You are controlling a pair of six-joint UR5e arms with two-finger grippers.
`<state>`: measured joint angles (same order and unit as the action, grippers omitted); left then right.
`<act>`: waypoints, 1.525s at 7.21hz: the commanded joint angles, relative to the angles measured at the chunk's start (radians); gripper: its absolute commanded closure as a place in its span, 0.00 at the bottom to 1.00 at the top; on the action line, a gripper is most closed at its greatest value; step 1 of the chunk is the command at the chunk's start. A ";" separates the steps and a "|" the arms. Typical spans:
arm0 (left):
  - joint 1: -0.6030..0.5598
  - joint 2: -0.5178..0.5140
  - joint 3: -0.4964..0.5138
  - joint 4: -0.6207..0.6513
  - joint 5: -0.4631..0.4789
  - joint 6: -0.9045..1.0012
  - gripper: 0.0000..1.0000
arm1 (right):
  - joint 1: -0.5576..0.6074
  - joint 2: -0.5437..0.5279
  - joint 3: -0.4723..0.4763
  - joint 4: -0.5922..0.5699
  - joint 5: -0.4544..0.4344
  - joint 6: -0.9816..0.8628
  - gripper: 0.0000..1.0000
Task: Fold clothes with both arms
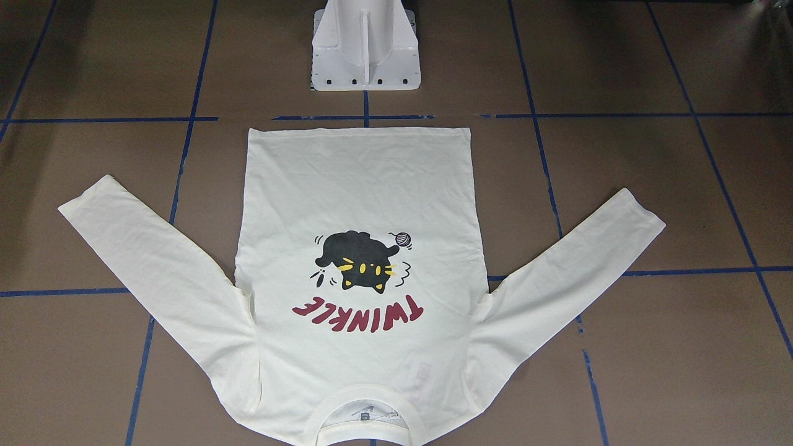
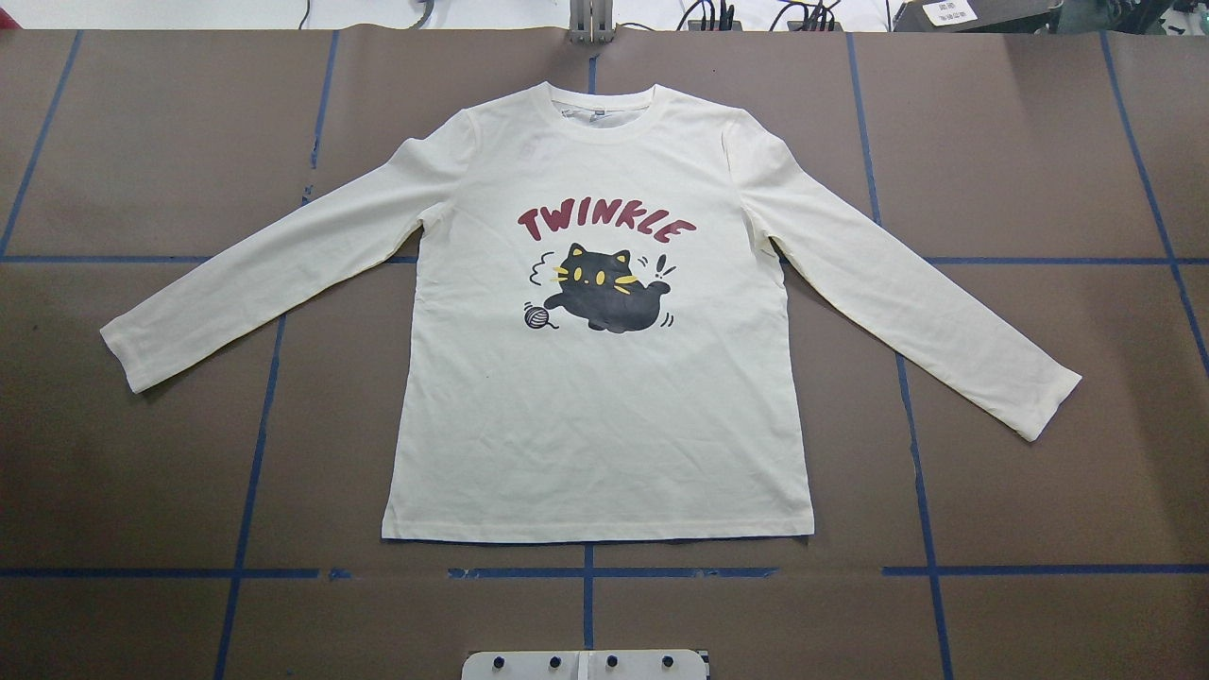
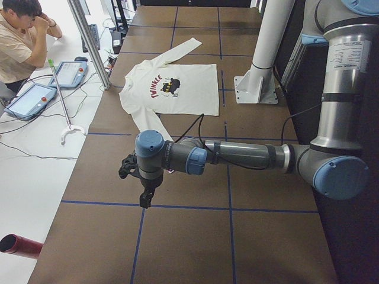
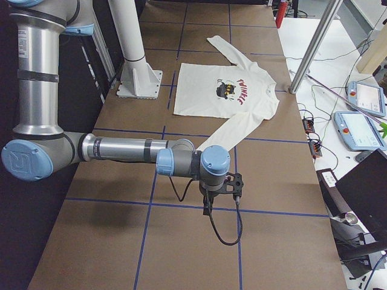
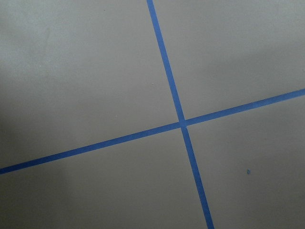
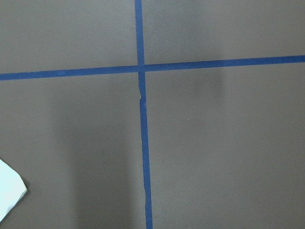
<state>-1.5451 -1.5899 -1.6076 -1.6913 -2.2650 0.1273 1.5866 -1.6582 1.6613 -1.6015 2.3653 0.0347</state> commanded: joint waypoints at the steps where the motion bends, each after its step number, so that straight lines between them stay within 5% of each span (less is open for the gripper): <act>1: 0.005 0.001 0.000 -0.023 -0.001 0.000 0.00 | 0.000 0.000 0.000 0.000 0.000 0.001 0.00; 4: 0.005 0.002 0.003 -0.109 0.002 0.002 0.00 | -0.008 0.005 0.015 0.003 0.005 0.008 0.00; 7: 0.007 -0.011 0.004 -0.206 0.002 -0.011 0.00 | -0.033 0.051 -0.015 0.261 -0.009 0.014 0.00; 9: 0.008 -0.025 0.009 -0.205 0.002 -0.020 0.00 | -0.033 0.077 -0.096 0.278 0.041 0.016 0.00; 11: 0.008 -0.021 0.002 -0.205 0.001 -0.020 0.00 | -0.042 0.075 -0.078 0.378 0.060 0.033 0.00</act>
<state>-1.5372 -1.6131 -1.6014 -1.8957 -2.2626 0.1084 1.5512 -1.5803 1.5823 -1.2957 2.4106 0.0528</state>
